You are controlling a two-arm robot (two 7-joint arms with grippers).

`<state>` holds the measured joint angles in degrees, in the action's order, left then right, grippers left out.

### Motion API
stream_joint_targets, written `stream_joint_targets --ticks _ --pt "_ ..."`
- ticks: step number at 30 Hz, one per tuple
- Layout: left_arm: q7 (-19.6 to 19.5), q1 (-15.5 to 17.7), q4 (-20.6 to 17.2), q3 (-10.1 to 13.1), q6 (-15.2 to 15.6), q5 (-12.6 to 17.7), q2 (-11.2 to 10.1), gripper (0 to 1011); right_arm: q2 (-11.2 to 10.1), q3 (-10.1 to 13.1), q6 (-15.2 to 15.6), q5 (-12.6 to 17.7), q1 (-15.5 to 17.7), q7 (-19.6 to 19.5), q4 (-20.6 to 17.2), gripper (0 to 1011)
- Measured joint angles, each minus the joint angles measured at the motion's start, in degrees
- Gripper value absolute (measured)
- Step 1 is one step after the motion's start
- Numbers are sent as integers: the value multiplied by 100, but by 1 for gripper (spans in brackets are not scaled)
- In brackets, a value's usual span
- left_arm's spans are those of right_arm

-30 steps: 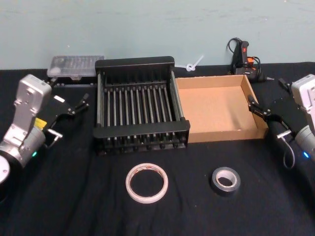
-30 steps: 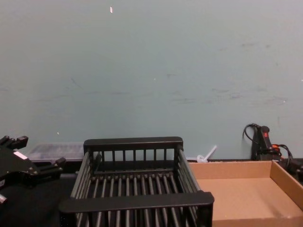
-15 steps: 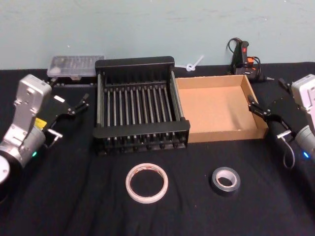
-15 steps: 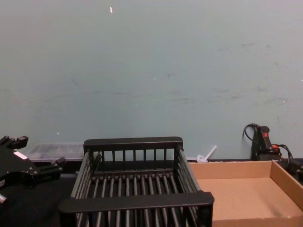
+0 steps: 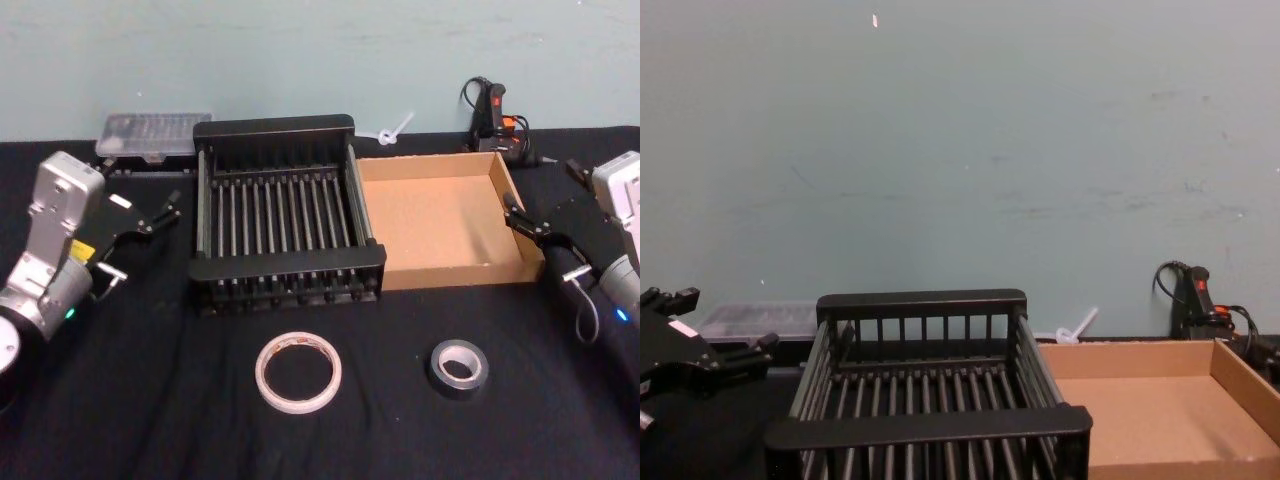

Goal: Pick up the white tape and place it into the black box , Pick up the silver tape and place it into the brown box.

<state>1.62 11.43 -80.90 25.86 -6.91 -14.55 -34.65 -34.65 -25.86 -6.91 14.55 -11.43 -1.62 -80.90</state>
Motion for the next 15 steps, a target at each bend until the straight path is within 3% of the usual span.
stream_joint_targets --ticks 15 --pt "0 0 0 0 0 0 0 1001 3 5 0 -1 0 3 0 1002"
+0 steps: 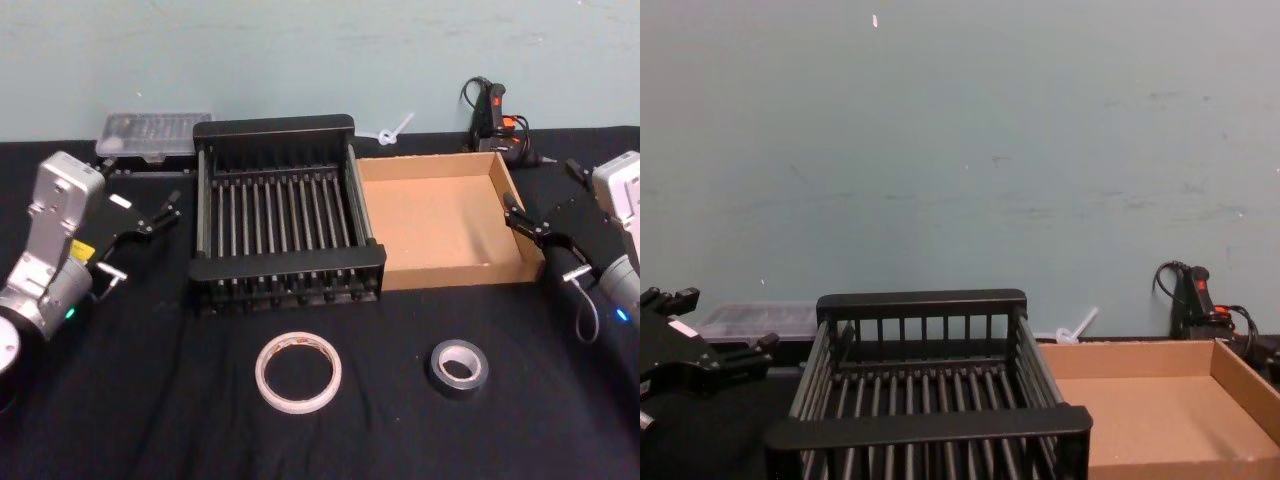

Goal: Pick up the white tape and place it into the black box , Pick up the silver tape and place it into the brown box.

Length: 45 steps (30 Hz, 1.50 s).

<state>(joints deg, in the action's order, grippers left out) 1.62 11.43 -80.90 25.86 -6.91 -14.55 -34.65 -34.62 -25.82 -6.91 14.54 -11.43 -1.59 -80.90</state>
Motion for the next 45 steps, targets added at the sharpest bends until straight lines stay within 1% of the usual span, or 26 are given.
stream_joint_targets --ticks 4,10,17,21,27,33,34,36,37,45 --pt "0 0 0 0 0 0 0 1001 23 60 -9 -5 35 69 -20 1002" --pt "0 0 0 0 0 0 0 1001 30 176 -28 8 148 203 -144 1002" --pt "0 0 0 0 0 0 0 1001 -10 341 30 160 394 359 -431 1002" --pt "0 0 0 0 0 0 0 1001 -43 464 122 313 622 447 -701 1002" --pt "0 0 0 0 0 0 0 1001 -78 596 219 450 905 539 -1028 1002" --pt "0 0 0 0 0 0 0 1002 -150 700 401 613 1261 719 -1430 1002" --pt "0 0 0 0 0 0 0 1001 -150 700 401 613 1261 719 -1430 1002" --pt "0 0 0 0 0 0 0 1001 -192 733 512 662 1416 804 -1597 1002" --pt "0 0 0 0 0 0 0 1001 -192 733 512 662 1416 804 -1597 1002" --pt "0 0 0 0 0 0 0 1001 -318 838 929 763 1830 972 -1992 1002"
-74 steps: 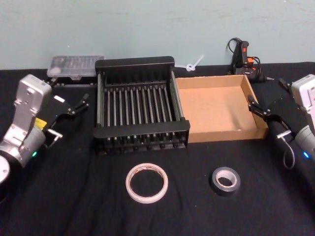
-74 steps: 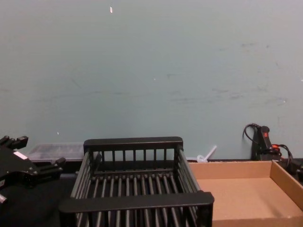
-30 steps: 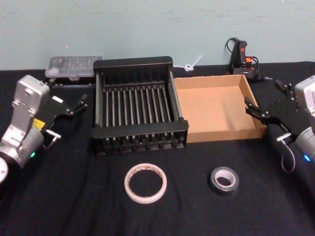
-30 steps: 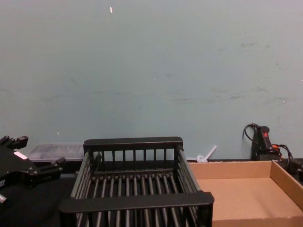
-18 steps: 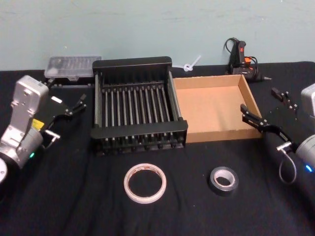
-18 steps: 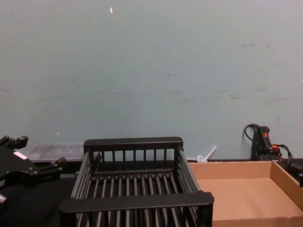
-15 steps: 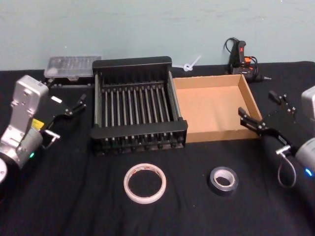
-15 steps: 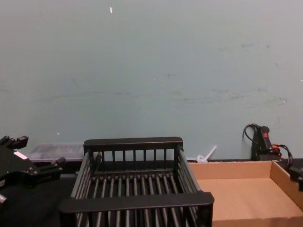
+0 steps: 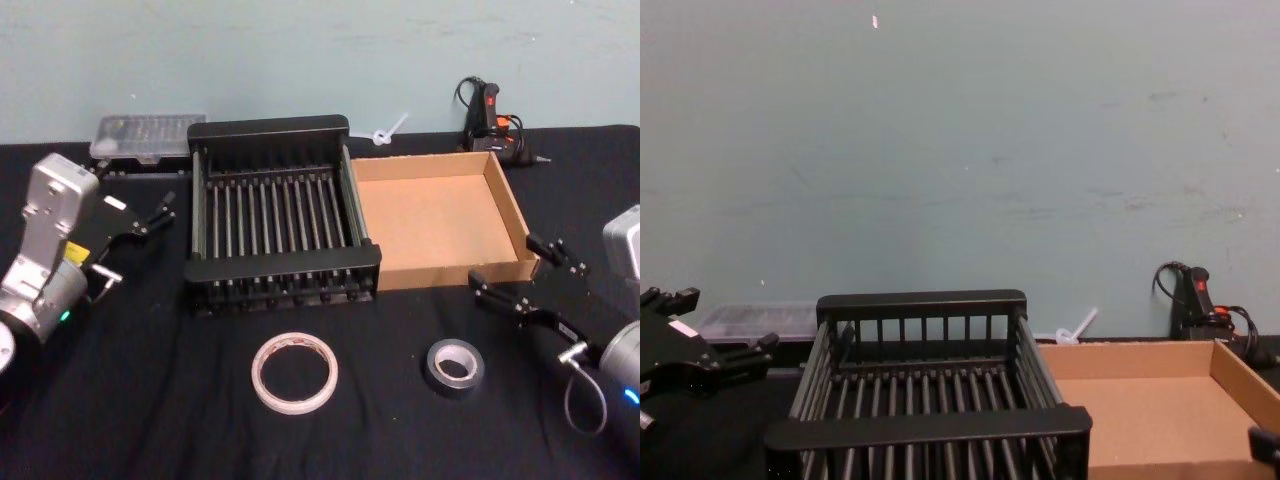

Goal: Pick up the white tape and place it into the black box , Pick up the silver tape and place it into the brown box.

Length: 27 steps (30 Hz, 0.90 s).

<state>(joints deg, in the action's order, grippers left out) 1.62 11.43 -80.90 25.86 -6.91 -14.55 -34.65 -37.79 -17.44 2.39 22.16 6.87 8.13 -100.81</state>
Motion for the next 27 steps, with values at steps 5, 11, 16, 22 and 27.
stream_joint_targets --ticks 5,11,16,22,27 --pt "0 0 0 0 0 0 0 1001 -62 32 204 49 183 134 -155 1002" --pt "0 0 0 0 0 0 0 1001 -125 24 432 52 280 310 -253 1002" --pt "0 0 0 0 0 0 0 1001 -172 -6 679 -1 294 477 -287 1002" --pt "0 0 0 0 0 0 0 1001 -170 -11 975 -83 267 575 -288 1002" --pt "0 0 0 0 0 0 0 1001 -113 -8 1221 -126 225 634 -250 1002"
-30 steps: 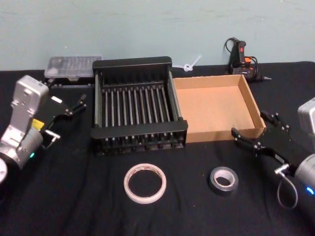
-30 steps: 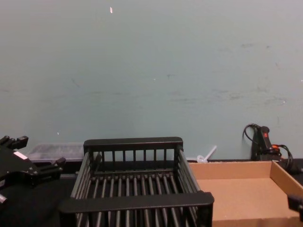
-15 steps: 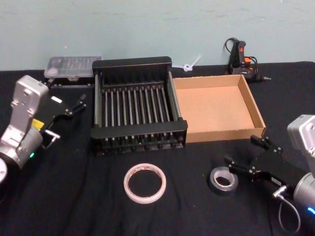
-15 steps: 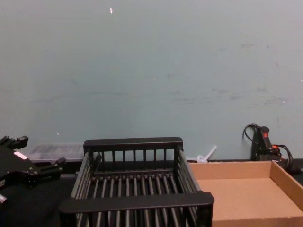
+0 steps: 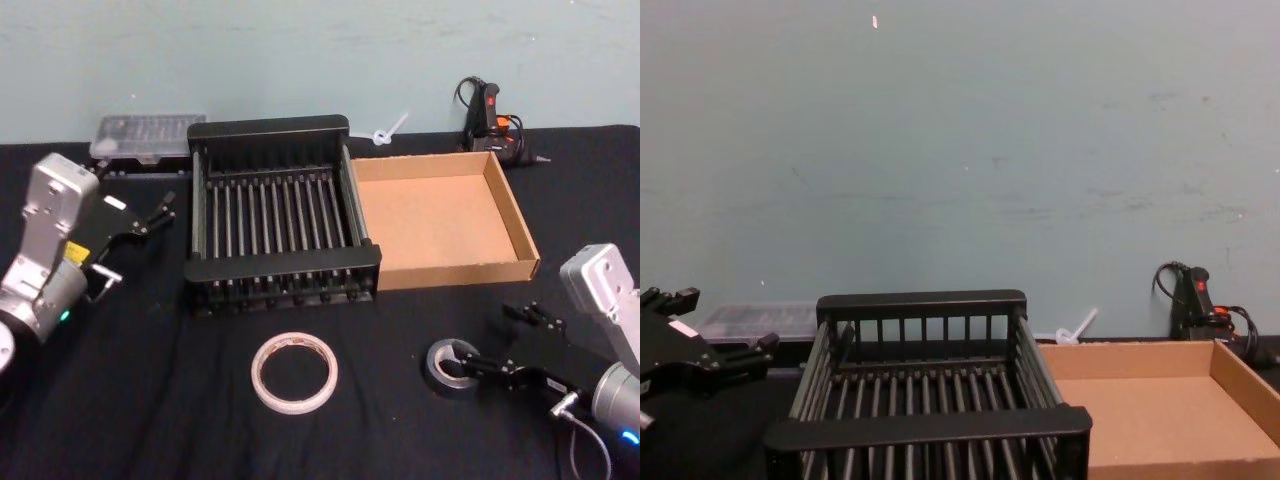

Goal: Pick up the white tape and place it into the black box , Pick up the silver tape and place it into the brown box.

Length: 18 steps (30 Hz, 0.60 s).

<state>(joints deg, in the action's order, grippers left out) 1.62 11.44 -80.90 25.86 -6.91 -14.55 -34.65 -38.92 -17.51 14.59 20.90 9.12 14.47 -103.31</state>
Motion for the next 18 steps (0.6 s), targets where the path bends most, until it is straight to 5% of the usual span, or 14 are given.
stream_joint_targets --ticks 18 --pt "0 0 0 0 0 0 0 1001 195 64 416 -147 -129 243 121 1002"
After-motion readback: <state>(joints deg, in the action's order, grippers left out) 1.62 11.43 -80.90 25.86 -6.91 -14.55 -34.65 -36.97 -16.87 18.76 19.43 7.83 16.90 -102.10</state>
